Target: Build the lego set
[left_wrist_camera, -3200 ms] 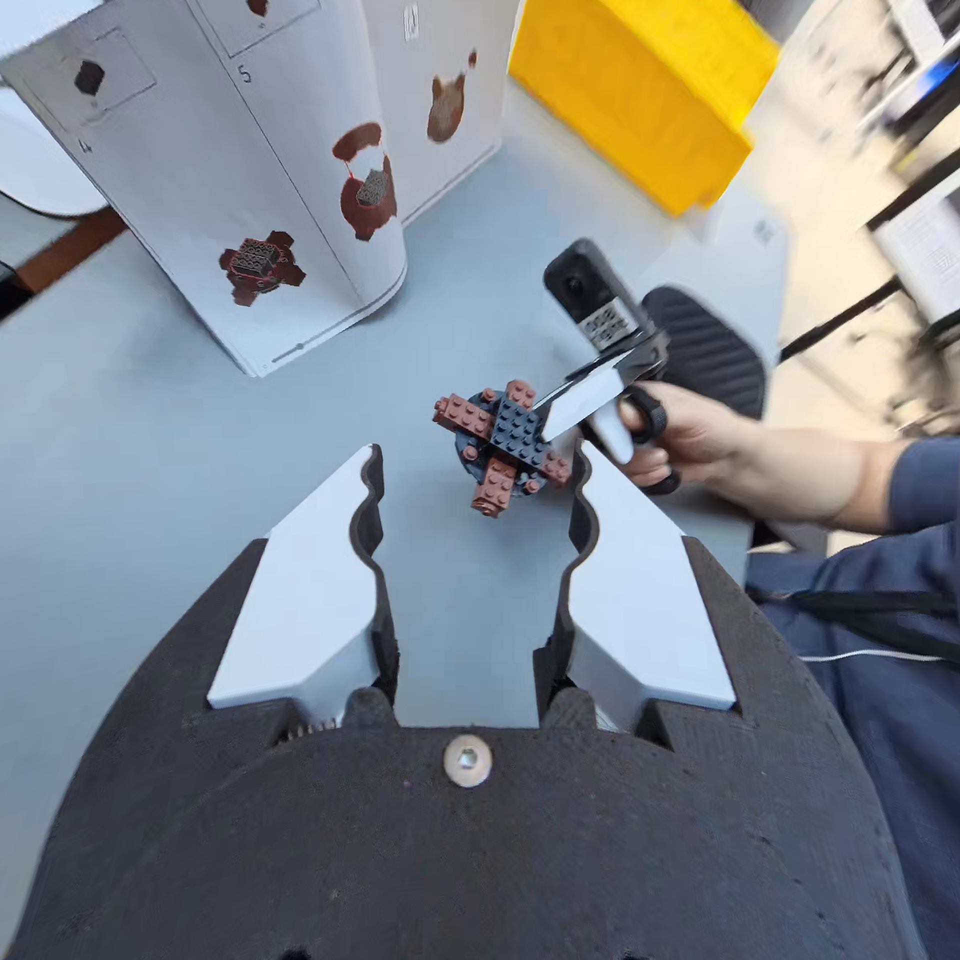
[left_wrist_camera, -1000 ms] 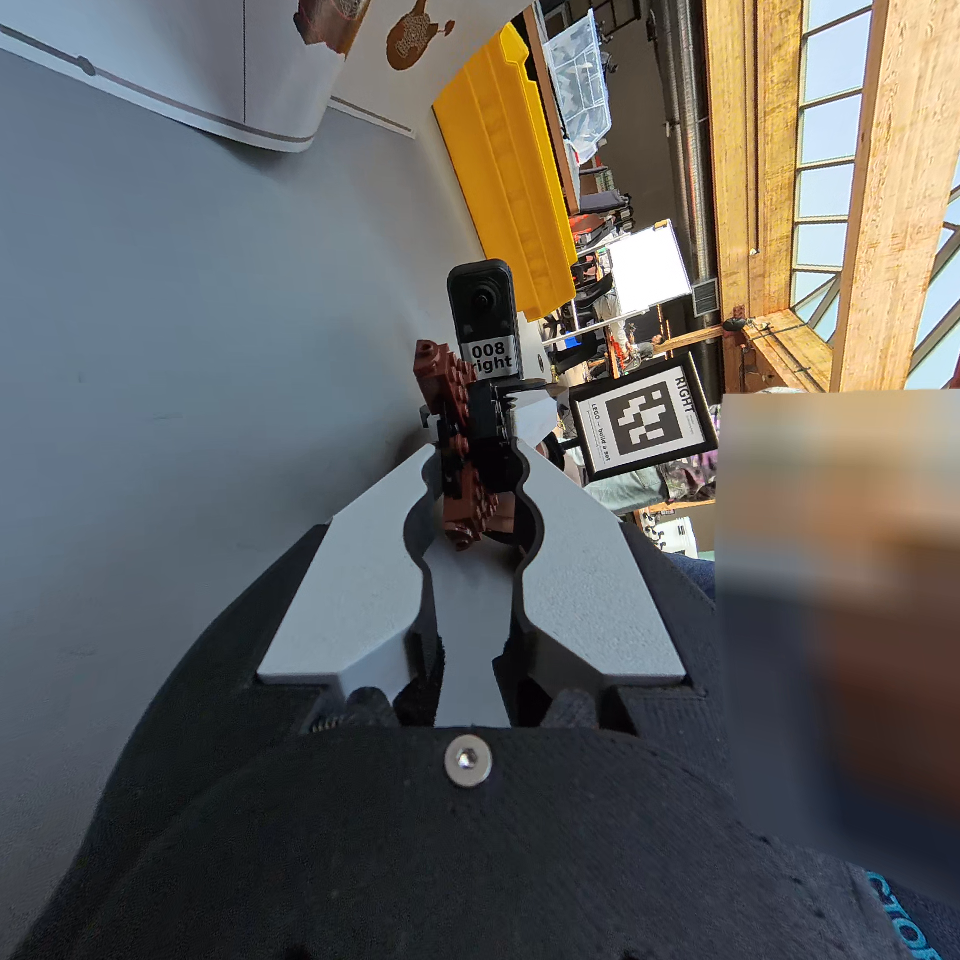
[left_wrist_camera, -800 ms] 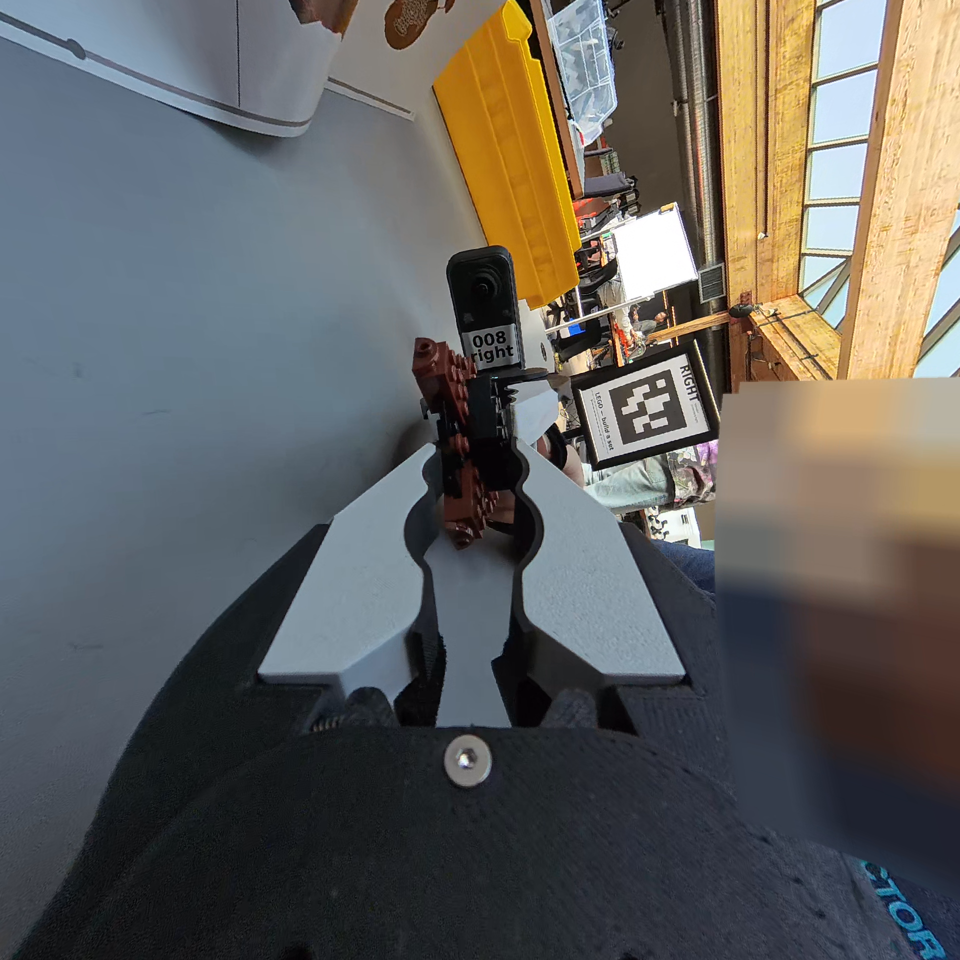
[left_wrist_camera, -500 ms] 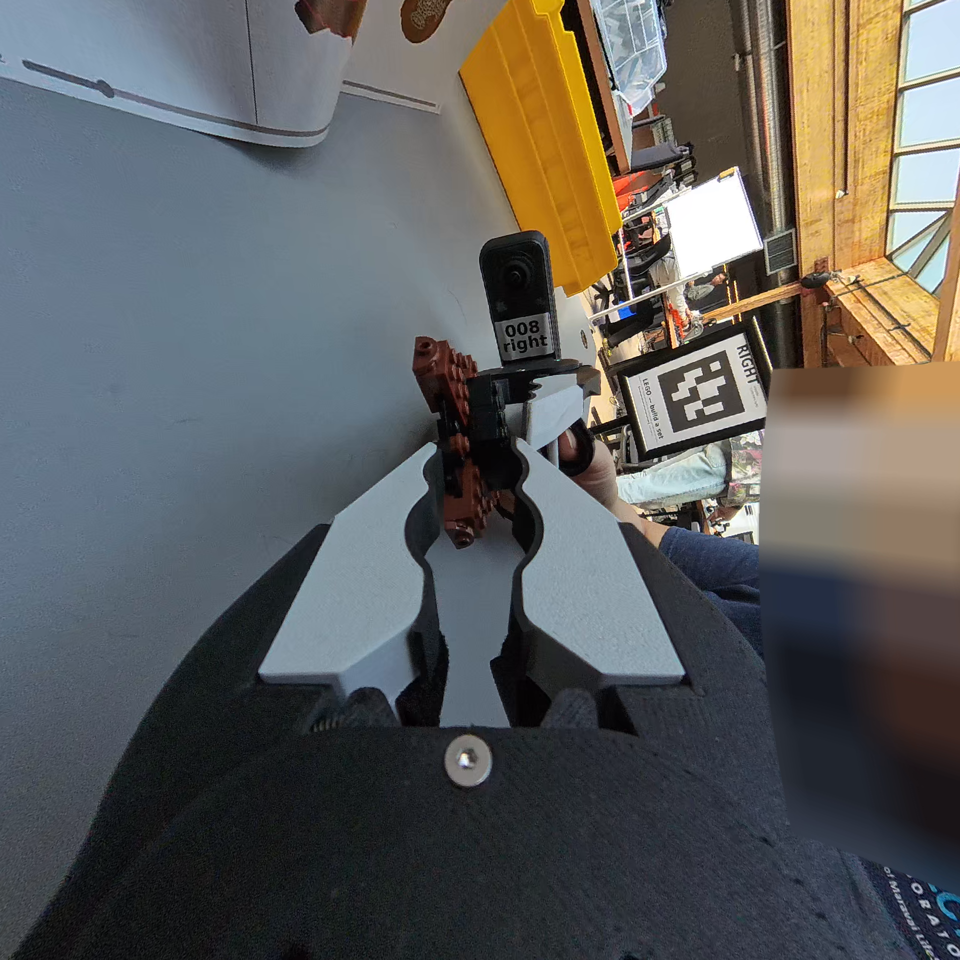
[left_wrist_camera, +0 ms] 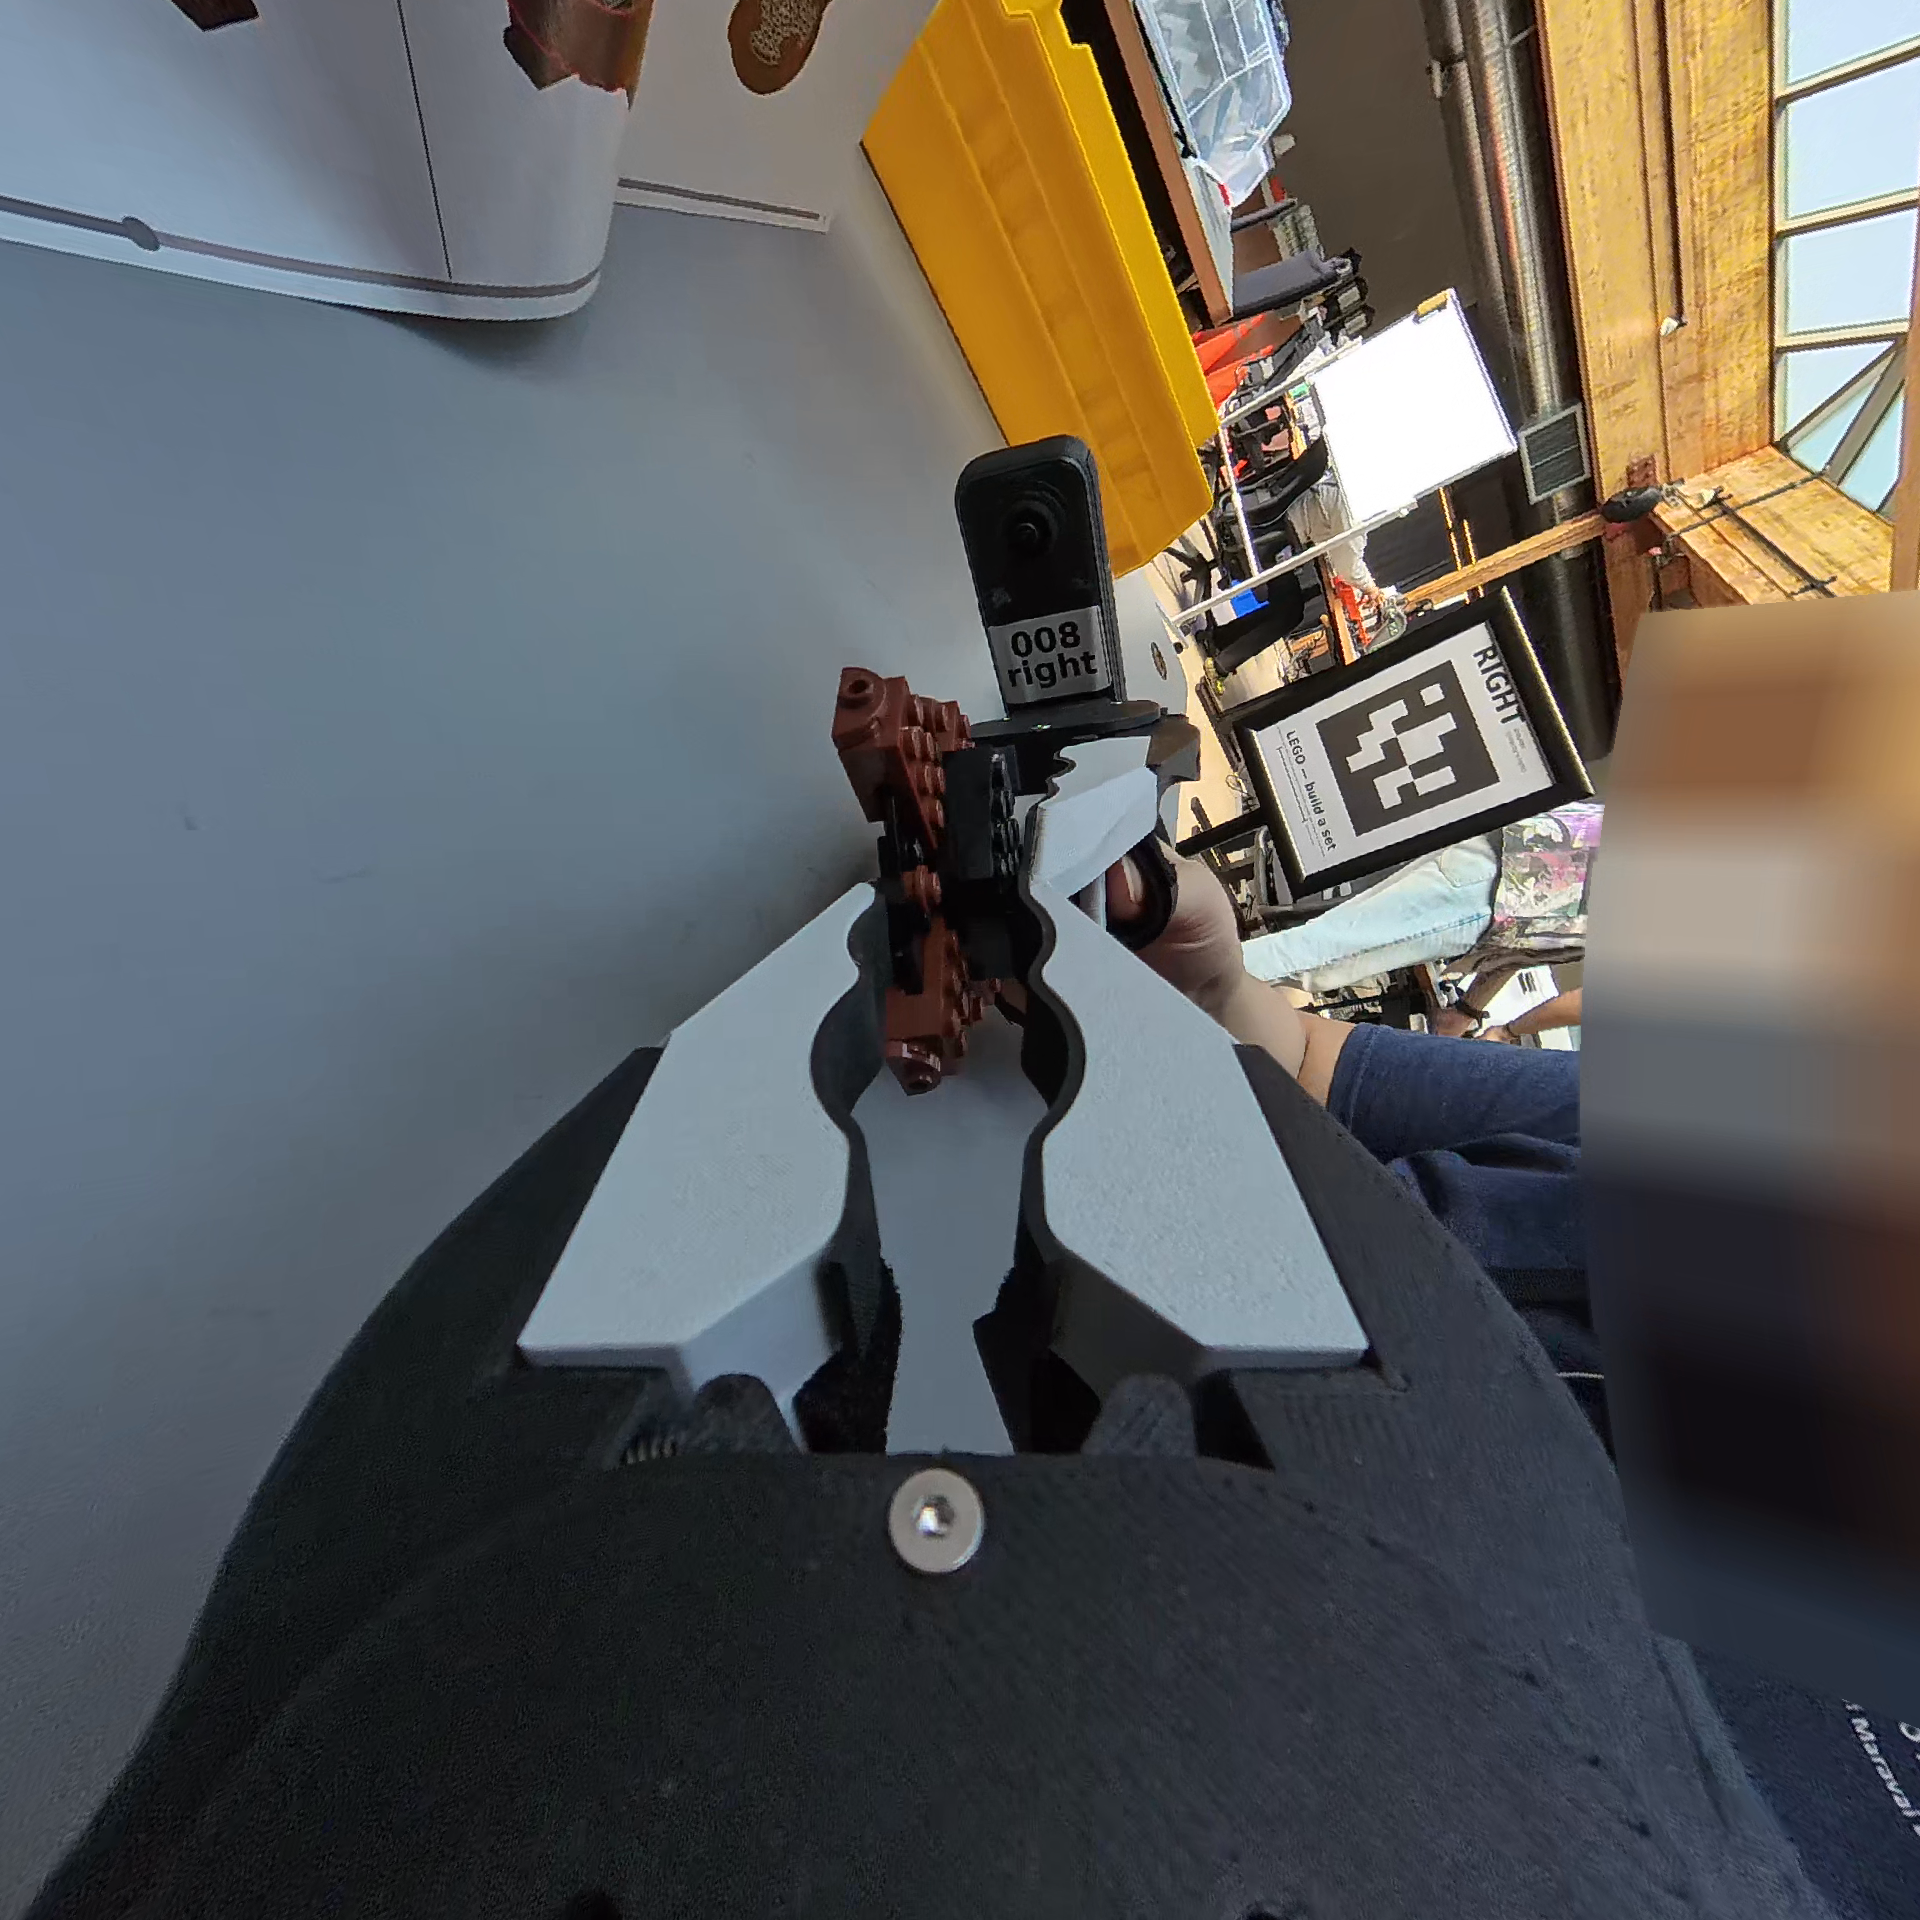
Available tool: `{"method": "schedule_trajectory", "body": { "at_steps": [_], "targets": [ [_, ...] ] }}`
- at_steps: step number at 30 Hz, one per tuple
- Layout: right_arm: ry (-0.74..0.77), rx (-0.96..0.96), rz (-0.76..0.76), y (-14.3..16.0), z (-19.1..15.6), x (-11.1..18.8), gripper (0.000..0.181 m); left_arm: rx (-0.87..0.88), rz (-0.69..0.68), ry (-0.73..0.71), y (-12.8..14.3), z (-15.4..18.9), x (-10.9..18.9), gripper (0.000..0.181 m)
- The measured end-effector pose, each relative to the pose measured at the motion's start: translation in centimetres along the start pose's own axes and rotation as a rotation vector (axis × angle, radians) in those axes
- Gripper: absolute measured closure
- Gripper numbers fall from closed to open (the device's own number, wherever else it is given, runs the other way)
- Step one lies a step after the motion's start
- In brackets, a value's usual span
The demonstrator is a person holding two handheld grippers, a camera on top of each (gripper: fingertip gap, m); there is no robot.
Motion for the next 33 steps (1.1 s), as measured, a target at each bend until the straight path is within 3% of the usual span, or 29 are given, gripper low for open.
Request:
{"method": "schedule_trajectory", "body": {
  "at_steps": [5, 8, 10, 19, 21, 24, 26, 30, 33],
  "targets": [
    [-0.102, 0.007, 0.016, -0.3, -1.5, -0.1, 0.164, -0.002, 0.065, 0.097, -0.5, 1.3, 0.2, 0.161],
    [-0.125, 0.030, 0.029, -0.5, -2.0, -0.1, 0.164, 0.024, 0.071, 0.124, 0.0, 1.5, -0.1, 0.149],
    [-0.116, 0.059, 0.024, -0.5, -2.0, -0.1, 0.164, 0.009, 0.093, 0.148, 0.0, 1.8, 0.0, 0.161],
    [-0.182, 0.279, 0.004, -0.4, -4.2, -0.3, 0.164, -0.147, 0.118, 0.169, -0.3, 3.8, 0.7, 0.162],
    [-0.197, 0.337, -0.011, -0.2, -4.9, -0.3, 0.163, -0.238, 0.137, 0.171, -0.2, 4.6, 0.9, 0.162],
    [-0.155, 0.440, 0.008, -0.7, -5.2, -0.1, 0.143, -0.396, 0.194, 0.165, 0.1, 5.9, 1.8, 0.164],
    [-0.176, 0.514, 0.004, -0.8, -6.0, 0.2, 0.138, -0.486, 0.227, 0.154, 0.5, 6.6, 2.6, 0.164],
    [-0.151, 0.802, -0.145, 0.4, -7.0, 0.6, 0.106, -0.716, 0.171, 0.099, 2.5, 7.7, 3.7, 0.164],
    [-0.207, 1.038, -0.283, 2.3, -9.5, 0.9, 0.106, -0.891, 0.101, 0.027, 4.1, 8.4, 4.1, 0.164]
  ]
}}
Point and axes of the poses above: each gripper's, where its closed fingertips meet, x back along the fingers, y out of its underside, z = x × y across the jaws, the point moved 3 cm from there along x, back along the fingers, and after that the axes turned 4 degrees about z, right-handed, at the moved point
